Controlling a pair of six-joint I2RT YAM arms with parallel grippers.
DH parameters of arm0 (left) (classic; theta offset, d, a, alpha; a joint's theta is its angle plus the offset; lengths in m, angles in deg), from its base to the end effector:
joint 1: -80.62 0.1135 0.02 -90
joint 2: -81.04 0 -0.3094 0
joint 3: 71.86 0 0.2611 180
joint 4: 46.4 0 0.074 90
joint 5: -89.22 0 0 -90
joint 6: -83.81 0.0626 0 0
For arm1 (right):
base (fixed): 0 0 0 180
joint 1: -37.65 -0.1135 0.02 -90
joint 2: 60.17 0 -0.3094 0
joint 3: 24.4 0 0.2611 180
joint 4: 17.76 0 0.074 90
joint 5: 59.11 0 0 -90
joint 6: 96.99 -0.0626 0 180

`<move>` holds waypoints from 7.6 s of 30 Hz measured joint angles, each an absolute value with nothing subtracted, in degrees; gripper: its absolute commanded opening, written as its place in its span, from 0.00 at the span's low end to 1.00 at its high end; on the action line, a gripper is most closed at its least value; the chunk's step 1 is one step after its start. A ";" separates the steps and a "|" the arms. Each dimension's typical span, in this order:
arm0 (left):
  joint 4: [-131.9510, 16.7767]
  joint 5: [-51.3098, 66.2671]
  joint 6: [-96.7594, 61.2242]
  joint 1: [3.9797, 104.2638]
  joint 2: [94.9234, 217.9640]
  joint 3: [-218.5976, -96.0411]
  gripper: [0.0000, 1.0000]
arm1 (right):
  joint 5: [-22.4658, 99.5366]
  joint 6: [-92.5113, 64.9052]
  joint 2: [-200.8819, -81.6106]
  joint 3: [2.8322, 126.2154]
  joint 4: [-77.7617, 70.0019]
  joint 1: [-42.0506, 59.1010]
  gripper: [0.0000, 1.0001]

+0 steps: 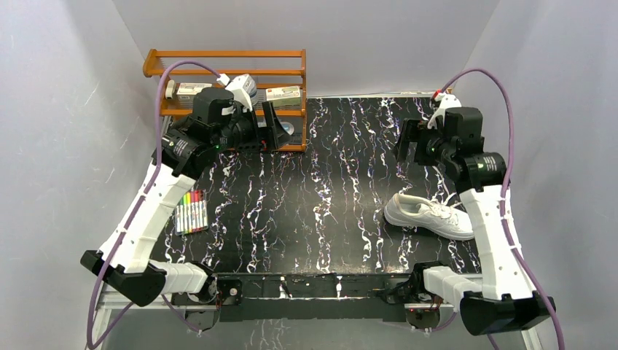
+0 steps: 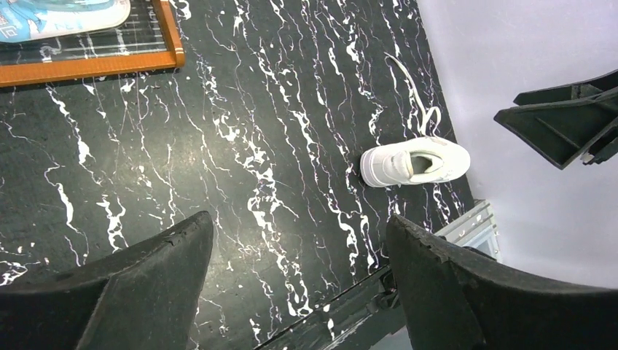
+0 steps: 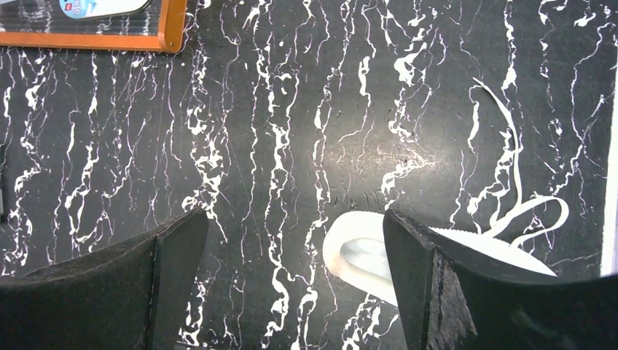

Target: Tie the shoes

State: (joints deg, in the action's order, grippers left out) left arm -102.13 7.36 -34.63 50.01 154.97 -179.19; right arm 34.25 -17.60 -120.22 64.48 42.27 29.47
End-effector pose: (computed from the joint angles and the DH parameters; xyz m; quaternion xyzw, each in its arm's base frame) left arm 0.2348 -0.1492 0.5029 0.0552 0.8277 -0.3250 0.4542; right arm 0.2084 0.0337 0.4368 0.0041 0.8709 0.1053 0.4799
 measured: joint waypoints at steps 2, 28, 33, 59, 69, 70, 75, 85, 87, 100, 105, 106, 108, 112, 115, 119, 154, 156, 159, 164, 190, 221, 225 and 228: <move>-101.43 8.47 -35.40 50.71 155.14 -178.51 0.83 | 33.51 -17.77 -122.29 67.80 44.95 29.53 0.98; -94.32 13.68 -48.25 51.06 155.78 -168.83 0.82 | 27.74 -40.57 -129.81 62.97 65.50 31.94 0.88; -94.13 13.65 -49.39 50.88 155.78 -168.65 0.82 | 27.78 -48.81 -130.05 58.78 65.61 32.92 0.82; -100.79 18.20 -41.24 50.86 160.35 -178.34 0.81 | 27.87 -74.87 -147.60 51.80 52.60 36.53 0.44; -100.27 17.15 -42.18 50.86 160.35 -178.34 0.81 | 26.84 -69.66 -148.83 53.03 51.10 32.59 0.14; -99.94 16.74 -42.59 50.86 160.35 -178.29 0.81 | 26.47 -68.40 -149.48 53.84 50.81 30.71 0.13; -98.48 14.59 -44.32 50.84 160.21 -177.62 0.81 | 29.57 -60.40 -151.45 55.43 46.11 17.71 0.00; -98.50 11.58 -44.71 50.84 159.60 -177.38 0.81 | 43.65 -37.84 -157.07 60.42 44.21 0.31 0.00; -98.50 11.23 -44.75 50.84 159.58 -177.38 0.81 | 45.81 -34.80 -156.70 60.37 44.21 -3.36 0.00; -97.89 11.05 -46.96 50.84 156.85 -170.43 0.81 | 45.11 -31.26 -141.46 46.78 42.16 -12.54 0.12; -97.67 13.04 -49.24 50.84 155.80 -165.40 0.82 | 45.22 -32.64 -141.86 46.30 40.12 -12.67 0.64; -97.43 13.74 -49.80 50.84 155.80 -164.28 0.82 | 45.29 -32.86 -142.34 46.93 40.30 -12.63 0.68; -97.23 15.16 -50.87 50.84 155.82 -162.01 0.82 | 45.42 -32.73 -143.45 49.07 40.93 -12.61 0.74; -96.88 18.20 -52.51 50.84 157.39 -157.92 0.81 | 45.16 -32.40 -144.06 56.13 44.78 -12.52 0.74; -95.31 20.32 -52.97 50.84 159.49 -155.23 0.81 | 45.22 -32.05 -142.21 59.74 46.46 -11.27 0.71; -91.07 23.90 -54.17 50.84 162.64 -151.63 0.79 | 45.77 -30.23 -137.29 57.88 47.53 -2.42 0.69; -37.04 25.65 -106.48 49.20 180.17 -124.92 0.59 | 37.75 -34.06 -135.52 38.82 31.45 -6.40 0.39; -36.36 24.76 -107.90 48.61 180.24 -124.53 0.48 | 36.89 -34.28 -135.54 38.84 31.67 -6.77 0.39; -33.95 23.90 -110.08 47.93 181.24 -123.74 0.36 | 35.71 -34.28 -135.63 38.84 31.73 -7.52 0.33; -39.72 22.24 -108.42 47.39 180.43 -125.97 0.00 | 34.42 -34.34 -135.98 38.91 31.84 -7.86 0.00; -66.56 27.62 -82.15 50.56 172.43 -140.50 0.58 | 34.25 -34.08 -137.31 40.13 31.53 -8.24 0.00; -61.14 33.52 -74.81 52.00 180.96 -140.74 0.84 | 15.54 -36.99 -126.91 38.25 40.30 -8.98 0.43; -61.17 34.16 -74.09 52.00 180.96 -141.71 0.84 | 17.66 -39.19 -127.17 35.81 40.58 -8.46 0.56; -61.19 34.55 -73.74 52.00 181.04 -142.01 0.84 | 19.78 -39.74 -127.36 35.81 39.51 -6.73 0.56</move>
State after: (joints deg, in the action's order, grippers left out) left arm -61.19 34.55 -73.74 52.00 181.04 -142.01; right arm 19.78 -39.74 -127.36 35.81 39.51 -6.73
